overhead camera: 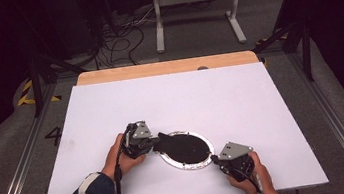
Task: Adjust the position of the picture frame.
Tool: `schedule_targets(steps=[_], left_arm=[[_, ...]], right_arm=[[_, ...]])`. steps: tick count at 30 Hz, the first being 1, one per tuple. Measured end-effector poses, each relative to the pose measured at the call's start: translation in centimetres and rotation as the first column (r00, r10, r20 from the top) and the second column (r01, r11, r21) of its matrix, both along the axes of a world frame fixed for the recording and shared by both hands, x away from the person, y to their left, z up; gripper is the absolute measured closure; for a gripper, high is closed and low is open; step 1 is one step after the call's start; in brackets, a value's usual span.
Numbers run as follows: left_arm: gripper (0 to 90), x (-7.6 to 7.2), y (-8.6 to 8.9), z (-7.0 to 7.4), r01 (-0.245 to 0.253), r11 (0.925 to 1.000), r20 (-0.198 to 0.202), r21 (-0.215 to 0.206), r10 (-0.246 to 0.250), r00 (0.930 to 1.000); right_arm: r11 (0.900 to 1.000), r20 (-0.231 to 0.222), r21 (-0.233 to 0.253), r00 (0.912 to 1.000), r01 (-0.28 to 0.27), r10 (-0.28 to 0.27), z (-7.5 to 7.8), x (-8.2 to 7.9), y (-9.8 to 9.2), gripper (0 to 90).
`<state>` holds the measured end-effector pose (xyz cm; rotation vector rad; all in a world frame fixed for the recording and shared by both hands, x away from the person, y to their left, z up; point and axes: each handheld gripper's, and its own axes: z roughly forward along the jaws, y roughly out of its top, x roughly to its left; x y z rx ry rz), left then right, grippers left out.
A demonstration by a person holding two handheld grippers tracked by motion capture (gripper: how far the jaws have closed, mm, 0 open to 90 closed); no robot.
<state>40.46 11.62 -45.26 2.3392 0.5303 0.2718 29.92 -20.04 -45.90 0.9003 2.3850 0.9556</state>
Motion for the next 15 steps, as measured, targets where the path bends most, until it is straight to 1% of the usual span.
schedule_targets(steps=[1,2,3,4,6,8,10,12,14,15], left_arm=[[90.0,-0.1,0.3,0.0,0.000,1.0000,0.002,0.004,0.000,1.0000],[90.0,-0.1,0.3,0.0,0.000,1.0000,0.002,0.004,0.000,1.0000],[90.0,-0.4,0.5,0.1,-0.006,1.0000,0.004,0.001,0.006,1.0000],[90.0,-0.7,0.9,0.2,-0.006,0.9999,0.015,-0.008,0.006,0.9999],[90.0,-0.9,1.2,0.2,-0.014,0.9999,0.012,-0.006,0.014,0.9998],[90.0,-1.1,1.4,0.3,-0.013,0.9999,0.013,-0.004,0.013,0.9998],[90.0,-1.3,1.8,0.2,-0.011,0.9999,0.015,-0.010,0.011,0.9998],[90.0,-1.5,1.9,0.0,-0.013,0.9998,0.010,-0.013,0.014,0.9999],[90.0,-1.4,2.1,-0.3,-0.021,0.9996,-0.001,-0.018,0.021,0.9998],[90.0,-1.3,2.1,-0.4,-0.021,0.9996,-0.001,-0.020,0.021,0.9998]], right_arm=[[1.000,0.000,0.008,0.9999,0.010,-0.010,0.0,0.3,0.0,90.0],[1.000,0.000,0.008,0.9999,0.010,-0.010,0.0,0.3,0.0,90.0],[1.000,0.007,0.006,0.9997,0.022,-0.022,-0.1,0.8,0.1,90.0],[0.998,0.024,-0.015,0.9978,0.061,-0.061,-0.1,1.3,0.4,90.0],[0.997,0.023,-0.010,0.9969,0.075,-0.075,-0.1,1.6,0.4,90.0],[0.997,0.020,-0.003,0.9969,0.076,-0.076,-0.1,1.7,0.4,90.0],[0.998,0.010,0.009,0.9982,0.060,-0.060,0.1,1.4,0.3,90.0],[0.998,-0.007,0.037,0.9991,0.042,-0.042,0.3,0.9,0.4,90.0],[0.998,-0.023,0.063,0.9996,0.016,-0.015,0.4,0.3,0.7,90.0],[0.998,-0.029,0.067,0.9996,-0.004,0.006,0.4,0.0,0.9,90.0]])
